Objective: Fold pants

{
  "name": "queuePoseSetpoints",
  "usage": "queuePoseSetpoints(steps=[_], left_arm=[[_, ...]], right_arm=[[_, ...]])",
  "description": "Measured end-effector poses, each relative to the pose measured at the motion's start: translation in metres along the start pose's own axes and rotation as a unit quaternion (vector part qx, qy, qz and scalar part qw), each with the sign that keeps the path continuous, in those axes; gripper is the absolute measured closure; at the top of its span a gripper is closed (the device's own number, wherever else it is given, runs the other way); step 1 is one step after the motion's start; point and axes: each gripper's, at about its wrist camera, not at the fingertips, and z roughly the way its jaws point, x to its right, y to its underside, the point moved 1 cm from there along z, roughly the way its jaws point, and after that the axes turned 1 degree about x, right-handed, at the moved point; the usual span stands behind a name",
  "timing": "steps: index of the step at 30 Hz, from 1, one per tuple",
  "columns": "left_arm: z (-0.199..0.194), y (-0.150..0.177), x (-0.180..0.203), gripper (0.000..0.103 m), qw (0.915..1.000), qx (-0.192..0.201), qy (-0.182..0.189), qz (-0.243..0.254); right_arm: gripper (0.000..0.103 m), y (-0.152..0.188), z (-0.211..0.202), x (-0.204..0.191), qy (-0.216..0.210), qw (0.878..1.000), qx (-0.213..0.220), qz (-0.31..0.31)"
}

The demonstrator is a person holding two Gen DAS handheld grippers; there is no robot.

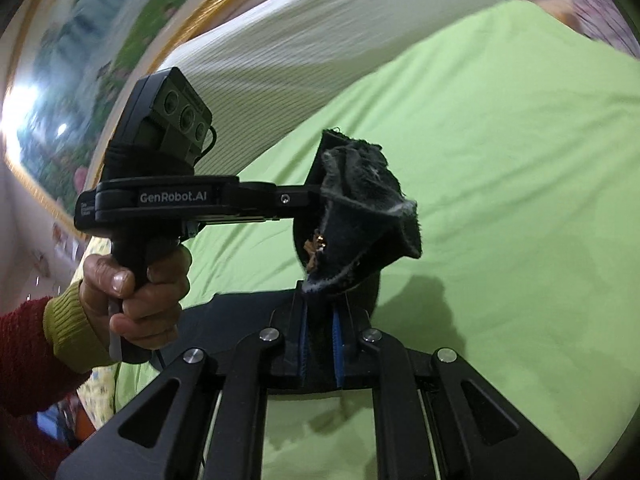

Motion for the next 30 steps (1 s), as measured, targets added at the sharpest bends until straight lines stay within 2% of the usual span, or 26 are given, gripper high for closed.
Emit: queuePoseSetpoints(steps=[5,14,23,30], left_arm=[[-0.043,0.030,-0.020,0.092,0.9989,0.036,-0.007,-0.029],[-0.076,0.083,-0.063,0.092,0.9912,0.084,-0.022,-0.100],[-0.084,0.131,-0.105,0.091,0.9780,0.110,-0.032,-0.174],[-0.080,0.152,-0.128,0.091,0.9683,0.114,-0.042,-0.218]], right_arm=[[0.092,0.007,0.018,-0.031,-0.021,0.998,-0.034,-0.039],[0.092,0.026,0.059,-0.065,-0.040,0.990,-0.093,-0.098],[0.092,0.044,0.105,-0.087,-0.047,0.979,-0.151,-0.129],[0.089,0.054,0.126,-0.085,-0.046,0.970,-0.189,-0.145]])
